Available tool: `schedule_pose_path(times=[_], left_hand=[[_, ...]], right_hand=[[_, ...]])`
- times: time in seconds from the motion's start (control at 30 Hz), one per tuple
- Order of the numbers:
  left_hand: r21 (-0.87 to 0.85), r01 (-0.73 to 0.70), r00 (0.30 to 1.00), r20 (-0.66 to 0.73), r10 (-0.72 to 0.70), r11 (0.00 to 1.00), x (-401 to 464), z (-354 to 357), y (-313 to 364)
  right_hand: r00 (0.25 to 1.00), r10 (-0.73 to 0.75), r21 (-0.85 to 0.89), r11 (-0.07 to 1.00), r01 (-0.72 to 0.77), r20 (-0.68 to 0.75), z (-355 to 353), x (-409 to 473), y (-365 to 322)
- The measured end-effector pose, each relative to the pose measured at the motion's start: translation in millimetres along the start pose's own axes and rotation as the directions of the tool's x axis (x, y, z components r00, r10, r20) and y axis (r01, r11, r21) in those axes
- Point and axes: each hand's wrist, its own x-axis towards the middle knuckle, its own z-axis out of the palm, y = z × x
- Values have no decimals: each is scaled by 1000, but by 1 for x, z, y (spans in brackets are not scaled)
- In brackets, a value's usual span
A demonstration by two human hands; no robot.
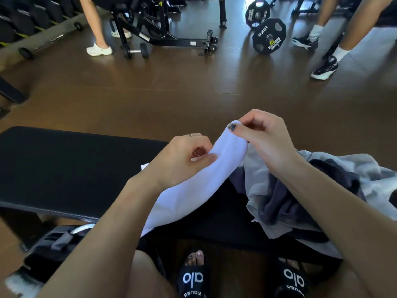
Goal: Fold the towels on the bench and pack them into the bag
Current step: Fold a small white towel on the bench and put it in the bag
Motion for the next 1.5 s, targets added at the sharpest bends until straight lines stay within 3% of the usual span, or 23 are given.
schedule_pose_path(times=[0.13,0.3,0.47,0.67,0.87,1.07,1.2,1.37,1.5], left_hand=[[199,-42,994,109,21,979,-9,-6,-10],[358,54,981,153,-116,932,-30,-29,-23],[555,16,957,233,-175,831,-45,-34,-21],[692,-64,974,199,-105,719,-68,-30,-38],[722,-100,994,109,31,684,-91,-34,-54],[596,94,981,-193,28,797,-87,-69,-34],[618,23,975,-189,120,786,-80,-96,-23],[692,-166,955,-64,288,702,-80,-122,-13],[668,-161,950,-96,299,727,-81,-143,-14]], right_hand=[[998,-12,-7,1000,12,-56,-5,2,-1],[995,-8,9,1000,9,-101,-10,4,-1],[990,30,94,995,-17,-138,-13,5,-1],[983,65,177,984,-34,-172,-18,6,-3],[976,50,134,991,-21,-211,-18,4,-4],[959,33,40,999,-22,-283,-22,6,-3],[953,41,13,999,-39,-301,-23,10,-5],[953,40,3,999,-41,-301,-25,14,-11],[974,-10,2,1000,11,-228,-28,15,-20]])
